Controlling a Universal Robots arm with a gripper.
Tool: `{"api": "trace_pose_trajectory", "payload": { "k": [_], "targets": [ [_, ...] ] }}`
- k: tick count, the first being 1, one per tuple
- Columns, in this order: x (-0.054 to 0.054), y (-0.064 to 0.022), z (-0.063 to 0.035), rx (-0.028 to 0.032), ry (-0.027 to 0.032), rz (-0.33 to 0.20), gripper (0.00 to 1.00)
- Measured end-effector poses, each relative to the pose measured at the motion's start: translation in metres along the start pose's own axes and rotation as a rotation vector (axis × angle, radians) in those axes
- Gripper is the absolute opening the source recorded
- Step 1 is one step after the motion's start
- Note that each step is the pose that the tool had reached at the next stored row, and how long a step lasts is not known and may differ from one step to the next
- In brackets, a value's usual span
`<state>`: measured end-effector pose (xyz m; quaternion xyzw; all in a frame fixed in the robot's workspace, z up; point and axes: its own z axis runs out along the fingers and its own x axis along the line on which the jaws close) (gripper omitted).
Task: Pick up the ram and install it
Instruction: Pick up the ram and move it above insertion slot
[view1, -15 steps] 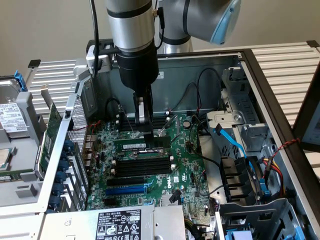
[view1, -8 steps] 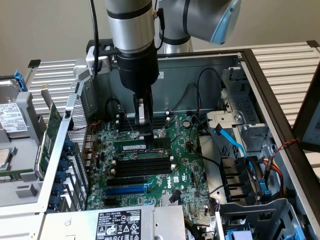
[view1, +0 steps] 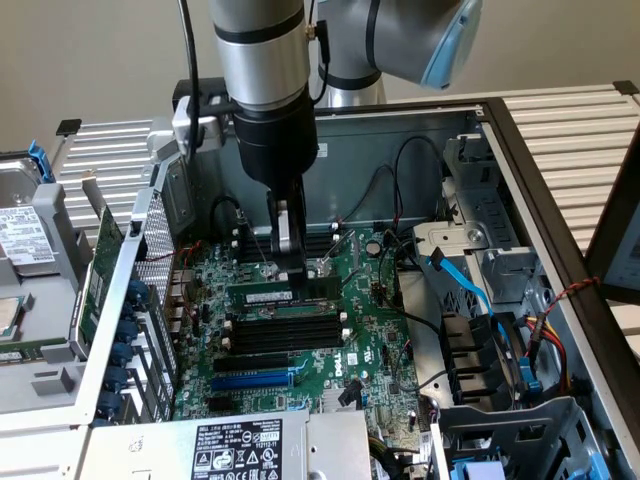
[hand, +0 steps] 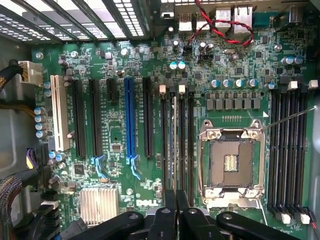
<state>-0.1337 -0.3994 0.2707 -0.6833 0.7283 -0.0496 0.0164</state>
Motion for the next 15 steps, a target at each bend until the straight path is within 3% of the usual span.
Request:
{"api": "trace_pose_trajectory", "payload": {
  "k": [15],
  "targets": [
    [0.003, 0.0013, 0.0165, -0.0022, -0.0166, 0.001, 0.12]
  ]
}}
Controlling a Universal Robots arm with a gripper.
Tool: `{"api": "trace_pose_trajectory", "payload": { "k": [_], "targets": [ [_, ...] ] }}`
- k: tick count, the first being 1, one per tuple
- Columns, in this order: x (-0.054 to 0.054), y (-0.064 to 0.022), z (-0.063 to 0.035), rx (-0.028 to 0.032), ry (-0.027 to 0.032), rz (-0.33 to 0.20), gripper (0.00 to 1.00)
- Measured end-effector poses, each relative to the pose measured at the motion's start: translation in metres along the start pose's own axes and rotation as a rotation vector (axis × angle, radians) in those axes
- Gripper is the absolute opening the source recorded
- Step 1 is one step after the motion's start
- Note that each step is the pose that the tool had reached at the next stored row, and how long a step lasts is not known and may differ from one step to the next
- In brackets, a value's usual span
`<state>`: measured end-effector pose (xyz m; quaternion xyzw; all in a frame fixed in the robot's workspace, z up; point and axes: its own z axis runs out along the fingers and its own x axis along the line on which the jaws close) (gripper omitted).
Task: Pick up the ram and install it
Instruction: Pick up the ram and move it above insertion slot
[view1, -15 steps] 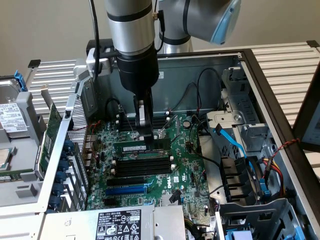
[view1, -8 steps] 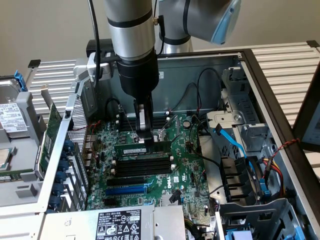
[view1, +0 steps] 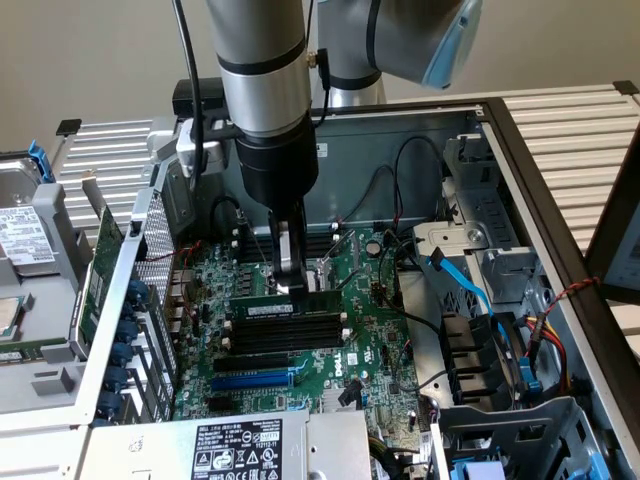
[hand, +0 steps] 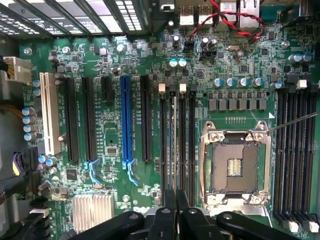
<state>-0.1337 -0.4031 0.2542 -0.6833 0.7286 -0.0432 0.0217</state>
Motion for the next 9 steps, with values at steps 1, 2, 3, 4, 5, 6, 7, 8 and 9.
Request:
{"api": "trace_pose_trajectory", "payload": {
  "k": [1, 2, 3, 4, 5, 6, 7, 8, 9],
  "targets": [
    [0.0002, 0.0000, 0.0004, -0.0017, -0.0012, 0.000, 0.12],
    [0.0002, 0.0001, 0.0008, -0.0037, -0.0020, 0.000, 0.12],
    [0.0004, 0.0001, 0.0010, -0.0062, -0.0027, 0.000, 0.12],
    [0.0006, 0.0001, 0.0013, -0.0084, -0.0034, 0.000, 0.12],
    [0.0009, 0.0001, 0.0015, -0.0109, -0.0040, 0.000, 0.12],
    [0.0013, 0.0001, 0.0017, -0.0129, -0.0046, 0.000, 0.12],
    [0.0016, 0.0001, 0.0021, -0.0145, -0.0052, 0.000, 0.12],
    [0.0018, 0.0000, 0.0024, -0.0159, -0.0055, 0.000, 0.12],
    [0.0020, 0.0000, 0.0026, -0.0168, -0.0054, -0.001, 0.12]
  ]
}}
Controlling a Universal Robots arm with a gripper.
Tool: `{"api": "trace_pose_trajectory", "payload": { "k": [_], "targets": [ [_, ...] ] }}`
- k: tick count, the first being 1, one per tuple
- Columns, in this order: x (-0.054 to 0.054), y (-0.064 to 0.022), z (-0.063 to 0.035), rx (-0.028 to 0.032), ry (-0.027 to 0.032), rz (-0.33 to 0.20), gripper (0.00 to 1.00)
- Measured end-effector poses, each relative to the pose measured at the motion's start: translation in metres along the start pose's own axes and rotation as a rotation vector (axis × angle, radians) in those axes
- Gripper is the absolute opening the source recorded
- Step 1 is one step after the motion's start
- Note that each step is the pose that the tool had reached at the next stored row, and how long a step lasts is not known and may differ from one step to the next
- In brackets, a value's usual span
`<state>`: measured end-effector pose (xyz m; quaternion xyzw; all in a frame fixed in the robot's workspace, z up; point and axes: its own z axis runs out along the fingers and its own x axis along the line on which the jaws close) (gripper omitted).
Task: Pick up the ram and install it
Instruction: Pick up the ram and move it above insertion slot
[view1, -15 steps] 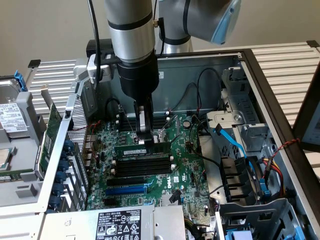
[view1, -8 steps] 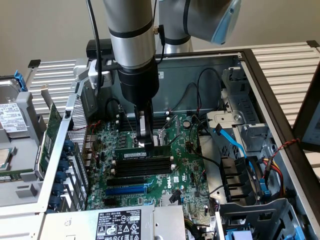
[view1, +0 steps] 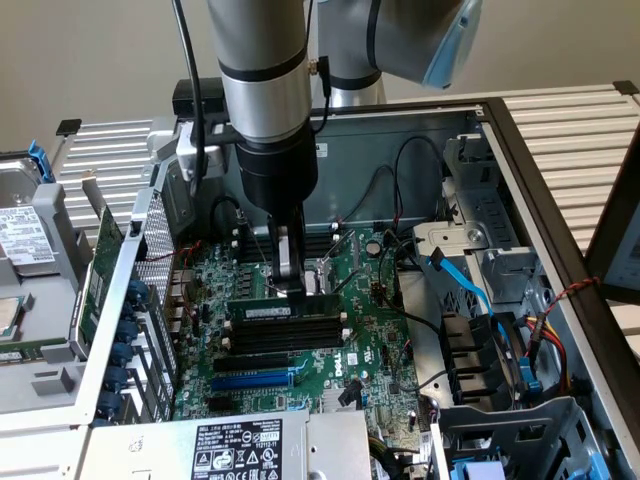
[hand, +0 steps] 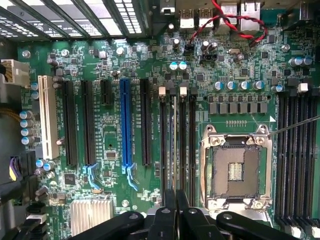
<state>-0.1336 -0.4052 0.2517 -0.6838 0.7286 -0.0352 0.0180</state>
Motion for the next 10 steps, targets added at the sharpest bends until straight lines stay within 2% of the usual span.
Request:
{"api": "trace_pose_trajectory", "payload": {
  "k": [10],
  "targets": [
    [0.0042, -0.0006, 0.0008, -0.0017, -0.0035, -0.023, 0.12]
  ]
}}
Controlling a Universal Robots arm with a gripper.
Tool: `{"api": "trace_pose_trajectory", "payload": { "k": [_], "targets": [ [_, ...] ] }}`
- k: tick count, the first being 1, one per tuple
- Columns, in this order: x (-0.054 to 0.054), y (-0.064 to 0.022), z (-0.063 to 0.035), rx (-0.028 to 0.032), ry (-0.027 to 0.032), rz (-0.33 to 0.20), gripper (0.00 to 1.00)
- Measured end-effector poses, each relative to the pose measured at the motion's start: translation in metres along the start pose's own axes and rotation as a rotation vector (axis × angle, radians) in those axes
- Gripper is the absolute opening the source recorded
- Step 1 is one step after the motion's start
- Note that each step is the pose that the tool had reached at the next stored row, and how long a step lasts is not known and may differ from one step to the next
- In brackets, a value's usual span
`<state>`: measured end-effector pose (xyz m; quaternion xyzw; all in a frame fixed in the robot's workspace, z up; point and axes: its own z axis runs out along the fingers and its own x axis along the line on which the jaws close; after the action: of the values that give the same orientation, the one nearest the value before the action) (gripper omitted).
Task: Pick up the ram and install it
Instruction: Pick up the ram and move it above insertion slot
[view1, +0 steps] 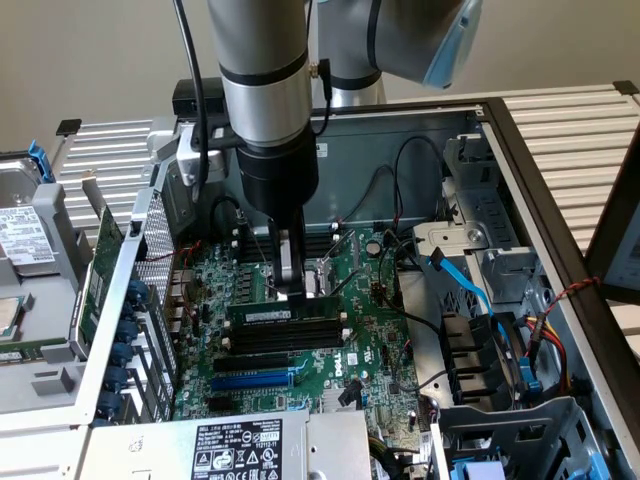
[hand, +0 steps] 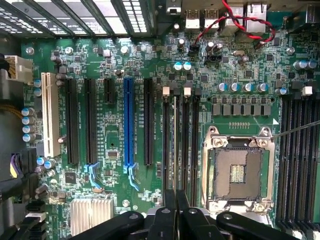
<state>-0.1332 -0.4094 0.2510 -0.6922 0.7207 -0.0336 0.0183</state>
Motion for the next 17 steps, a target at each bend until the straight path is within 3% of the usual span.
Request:
{"api": "trace_pose_trajectory", "payload": {
  "k": [17],
  "targets": [
    [0.0029, -0.0026, 0.0036, -0.0020, -0.0016, -0.014, 0.12]
  ]
}}
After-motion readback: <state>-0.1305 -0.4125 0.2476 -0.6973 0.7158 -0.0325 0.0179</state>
